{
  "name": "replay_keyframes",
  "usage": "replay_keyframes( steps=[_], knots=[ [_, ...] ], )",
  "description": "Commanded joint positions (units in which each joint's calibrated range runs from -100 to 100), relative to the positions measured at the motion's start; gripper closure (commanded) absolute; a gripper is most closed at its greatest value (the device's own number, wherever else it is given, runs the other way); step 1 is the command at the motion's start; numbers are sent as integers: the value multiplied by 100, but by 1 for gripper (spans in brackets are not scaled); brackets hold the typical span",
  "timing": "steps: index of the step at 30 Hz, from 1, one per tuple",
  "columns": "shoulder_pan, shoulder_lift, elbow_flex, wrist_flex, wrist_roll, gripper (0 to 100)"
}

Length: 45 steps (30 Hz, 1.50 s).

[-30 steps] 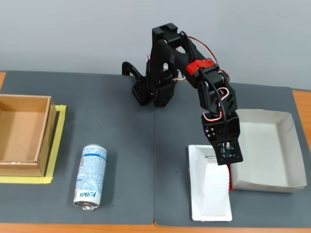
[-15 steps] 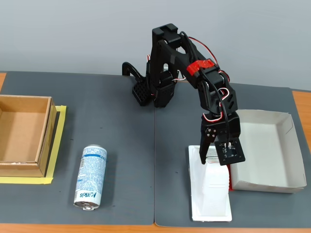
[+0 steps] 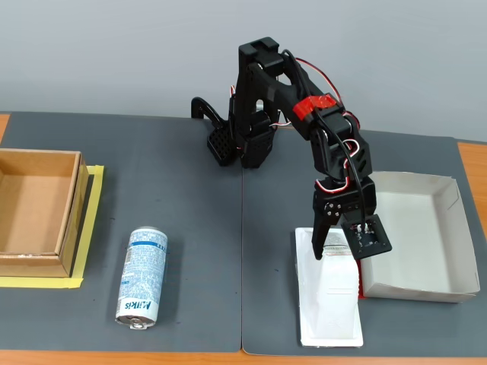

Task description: Pick the sandwich and put it in the gray box

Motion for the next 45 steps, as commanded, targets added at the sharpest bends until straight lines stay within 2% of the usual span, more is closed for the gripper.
replay_keyframes(
  steps=[1, 9, 45],
  knots=[
    [-86, -36, -1, -4, 40, 72],
    [-131, 108, 81, 14, 34, 65],
    [-198, 1041, 17, -281, 34, 65]
  ],
)
